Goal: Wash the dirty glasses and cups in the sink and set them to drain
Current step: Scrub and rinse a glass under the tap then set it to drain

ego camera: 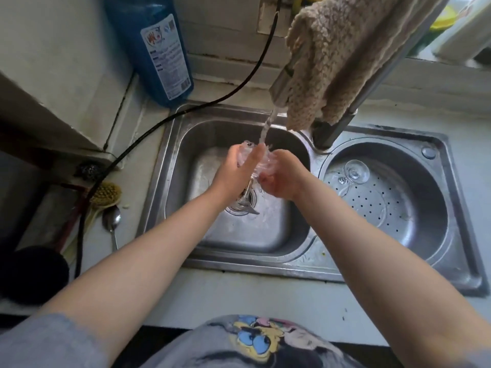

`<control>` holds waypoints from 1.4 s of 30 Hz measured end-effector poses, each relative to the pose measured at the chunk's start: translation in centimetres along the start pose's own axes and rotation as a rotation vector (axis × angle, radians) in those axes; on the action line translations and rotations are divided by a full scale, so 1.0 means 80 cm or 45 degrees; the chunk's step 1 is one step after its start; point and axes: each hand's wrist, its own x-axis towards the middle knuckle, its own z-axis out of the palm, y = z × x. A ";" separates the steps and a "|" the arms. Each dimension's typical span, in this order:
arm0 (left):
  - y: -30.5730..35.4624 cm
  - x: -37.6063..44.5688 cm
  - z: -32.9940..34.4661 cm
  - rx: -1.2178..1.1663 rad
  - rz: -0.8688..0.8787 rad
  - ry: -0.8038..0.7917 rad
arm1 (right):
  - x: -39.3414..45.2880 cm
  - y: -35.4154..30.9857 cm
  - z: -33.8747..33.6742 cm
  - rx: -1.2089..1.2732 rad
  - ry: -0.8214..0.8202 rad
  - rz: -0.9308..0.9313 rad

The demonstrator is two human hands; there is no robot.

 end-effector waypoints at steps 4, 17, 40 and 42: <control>-0.004 0.003 0.021 -0.351 -0.291 0.147 | 0.014 0.019 0.009 -0.639 0.243 -0.359; -0.007 0.021 0.028 -0.552 -0.520 -0.009 | 0.018 0.026 0.022 -0.849 0.554 -1.122; -0.006 0.064 0.038 -0.704 -0.673 0.323 | 0.045 0.020 0.039 -0.877 0.498 -1.116; -0.005 0.063 0.039 -0.638 -0.629 0.382 | 0.049 0.016 0.032 -0.745 0.505 -0.976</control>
